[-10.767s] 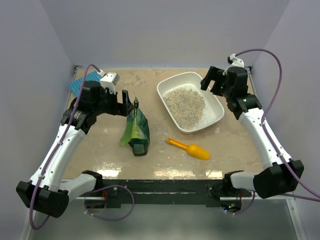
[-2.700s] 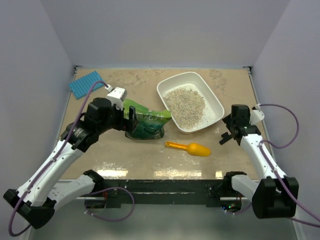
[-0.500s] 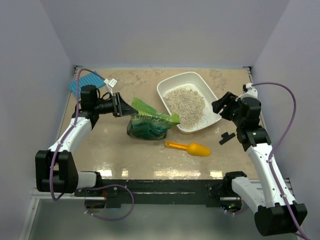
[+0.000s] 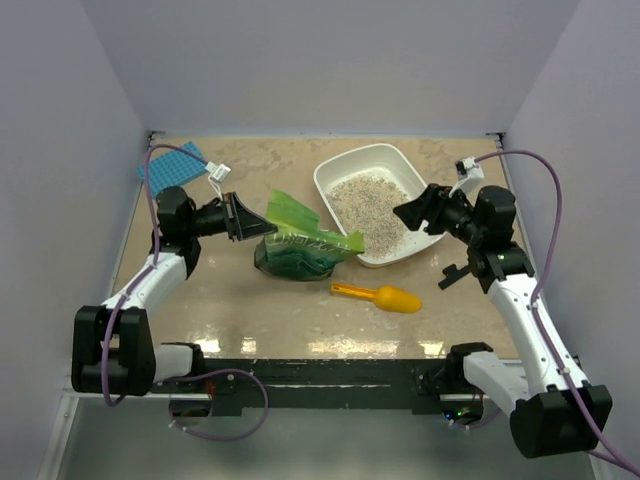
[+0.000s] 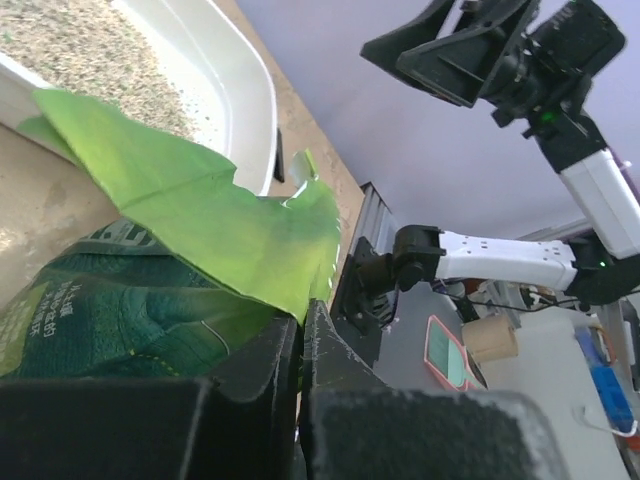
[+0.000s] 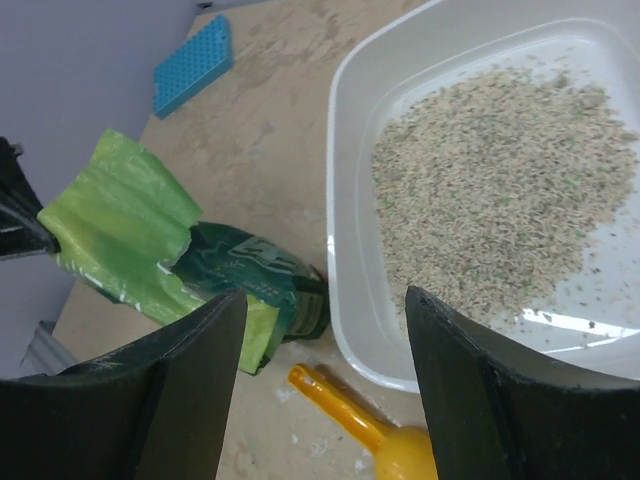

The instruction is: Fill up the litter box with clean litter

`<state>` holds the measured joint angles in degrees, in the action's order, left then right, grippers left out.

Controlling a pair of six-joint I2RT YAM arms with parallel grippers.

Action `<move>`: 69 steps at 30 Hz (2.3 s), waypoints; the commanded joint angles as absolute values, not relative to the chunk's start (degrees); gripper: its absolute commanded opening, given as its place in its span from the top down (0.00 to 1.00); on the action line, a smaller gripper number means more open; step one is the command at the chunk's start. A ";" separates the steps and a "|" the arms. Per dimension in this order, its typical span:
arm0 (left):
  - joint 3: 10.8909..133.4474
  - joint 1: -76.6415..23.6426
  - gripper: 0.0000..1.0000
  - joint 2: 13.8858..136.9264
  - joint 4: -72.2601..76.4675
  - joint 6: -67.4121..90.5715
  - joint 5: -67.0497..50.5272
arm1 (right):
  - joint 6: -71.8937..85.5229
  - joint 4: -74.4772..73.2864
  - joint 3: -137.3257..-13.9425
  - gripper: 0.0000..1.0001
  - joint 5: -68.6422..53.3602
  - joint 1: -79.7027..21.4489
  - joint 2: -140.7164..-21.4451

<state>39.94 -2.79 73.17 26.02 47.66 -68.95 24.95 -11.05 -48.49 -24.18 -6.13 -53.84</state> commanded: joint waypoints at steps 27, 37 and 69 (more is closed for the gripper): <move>34.28 -7.56 1.00 75.59 108.63 91.67 -78.57 | 45.88 44.20 -48.77 0.26 -56.94 -20.82 -89.81; 34.45 -8.35 1.00 75.76 108.63 91.41 -79.10 | 57.55 68.52 -54.32 0.26 -66.34 -23.99 -102.56; 34.19 -8.88 1.00 76.20 108.72 91.41 -79.54 | 91.32 113.55 -56.07 0.40 -72.60 -30.32 -109.08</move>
<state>31.53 -8.40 78.37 68.14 87.96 -82.30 90.17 74.70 -55.79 -70.52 -30.41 -112.90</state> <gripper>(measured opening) 0.024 0.604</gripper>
